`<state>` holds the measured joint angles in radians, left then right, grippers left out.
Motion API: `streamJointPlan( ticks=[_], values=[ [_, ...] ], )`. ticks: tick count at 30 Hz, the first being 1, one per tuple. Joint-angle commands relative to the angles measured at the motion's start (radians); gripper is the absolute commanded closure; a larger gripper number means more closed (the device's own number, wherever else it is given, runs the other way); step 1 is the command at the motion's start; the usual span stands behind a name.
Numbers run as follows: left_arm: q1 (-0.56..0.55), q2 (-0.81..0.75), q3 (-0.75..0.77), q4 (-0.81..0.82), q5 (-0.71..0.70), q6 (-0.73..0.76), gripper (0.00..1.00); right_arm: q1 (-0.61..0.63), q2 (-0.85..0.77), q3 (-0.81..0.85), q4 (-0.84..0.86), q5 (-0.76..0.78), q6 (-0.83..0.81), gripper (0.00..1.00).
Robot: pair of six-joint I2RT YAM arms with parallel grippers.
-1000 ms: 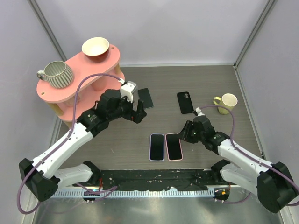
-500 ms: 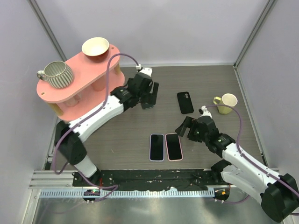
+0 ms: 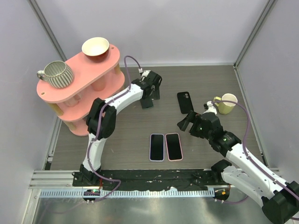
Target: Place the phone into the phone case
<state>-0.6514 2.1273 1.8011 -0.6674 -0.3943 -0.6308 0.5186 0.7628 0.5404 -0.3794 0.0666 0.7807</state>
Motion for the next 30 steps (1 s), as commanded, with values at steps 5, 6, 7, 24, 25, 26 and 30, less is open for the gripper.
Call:
streamJointPlan(
  ticks=[5, 6, 7, 24, 25, 26, 30],
  values=[
    [0.065, 0.094, 0.064, 0.063, 0.035, 0.012, 0.00, 0.001, 0.012, 0.030, -0.007, 0.029, -0.032, 0.07],
    [0.067, 0.100, 0.070, 0.078, 0.044, 0.026, 0.00, 0.000, 0.015, 0.032, -0.007, 0.032, -0.034, 0.07],
    [0.068, 0.106, 0.076, 0.089, 0.067, 0.043, 0.00, 0.000, 0.016, 0.033, -0.004, 0.030, -0.037, 0.07],
    [0.078, 0.212, 0.124, 0.018, 0.083, 0.017, 0.02, 0.000, 0.026, 0.046, -0.013, 0.029, -0.050, 0.07],
    [0.078, 0.206, 0.116, 0.022, 0.087, 0.016, 0.02, 0.000, 0.023, 0.047, -0.018, 0.032, -0.049, 0.07],
    [0.078, 0.200, 0.106, 0.026, 0.090, 0.013, 0.03, 0.000, 0.018, 0.049, -0.019, 0.035, -0.052, 0.07],
    [0.078, 0.165, 0.017, 0.075, 0.142, 0.014, 0.10, 0.000, 0.018, 0.061, -0.022, 0.035, -0.054, 0.07]
  ],
)
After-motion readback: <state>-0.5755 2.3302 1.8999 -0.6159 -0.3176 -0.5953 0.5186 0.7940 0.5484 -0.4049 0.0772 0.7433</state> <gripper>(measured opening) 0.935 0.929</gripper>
